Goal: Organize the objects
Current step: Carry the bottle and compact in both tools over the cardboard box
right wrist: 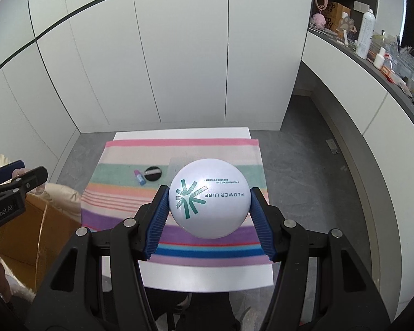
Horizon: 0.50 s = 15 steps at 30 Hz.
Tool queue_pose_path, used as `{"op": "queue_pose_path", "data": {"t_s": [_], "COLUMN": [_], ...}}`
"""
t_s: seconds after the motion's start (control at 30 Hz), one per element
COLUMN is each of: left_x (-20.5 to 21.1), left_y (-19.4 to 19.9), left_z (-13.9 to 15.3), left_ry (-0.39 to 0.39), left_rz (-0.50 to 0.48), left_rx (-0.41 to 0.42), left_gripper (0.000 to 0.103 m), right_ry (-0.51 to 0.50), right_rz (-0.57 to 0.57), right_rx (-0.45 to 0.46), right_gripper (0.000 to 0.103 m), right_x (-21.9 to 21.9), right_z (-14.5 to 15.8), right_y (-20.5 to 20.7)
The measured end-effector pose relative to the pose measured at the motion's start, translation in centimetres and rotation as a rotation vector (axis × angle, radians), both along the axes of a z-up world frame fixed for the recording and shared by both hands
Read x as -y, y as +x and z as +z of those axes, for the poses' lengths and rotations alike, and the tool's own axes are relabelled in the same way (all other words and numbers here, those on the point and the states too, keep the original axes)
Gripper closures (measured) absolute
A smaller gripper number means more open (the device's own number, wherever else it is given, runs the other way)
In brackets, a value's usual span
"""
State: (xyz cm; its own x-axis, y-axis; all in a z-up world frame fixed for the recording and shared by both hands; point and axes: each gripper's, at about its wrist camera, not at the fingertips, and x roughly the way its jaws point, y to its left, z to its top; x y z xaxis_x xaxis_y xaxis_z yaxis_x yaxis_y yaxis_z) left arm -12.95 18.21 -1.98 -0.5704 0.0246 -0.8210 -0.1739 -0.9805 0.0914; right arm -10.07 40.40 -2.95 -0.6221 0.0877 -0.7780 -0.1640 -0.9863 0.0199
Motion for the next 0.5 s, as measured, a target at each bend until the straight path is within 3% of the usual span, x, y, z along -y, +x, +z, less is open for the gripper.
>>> {"op": "queue_pose_path", "data": {"t_s": [0.5], "left_x": [3.5], "left_y": [10.2], "left_z": [-3.5], "left_ry": [-0.041], "left_rz": [-0.075], "left_rx": [0.042], "left_gripper": [0.04], "right_ry": [0.004], "right_rz": [-0.031], "right_rx": [0.059], "right_gripper": [0.043], "right_x": [1.2], "right_z": [-3.7], "right_y": [9.3]}}
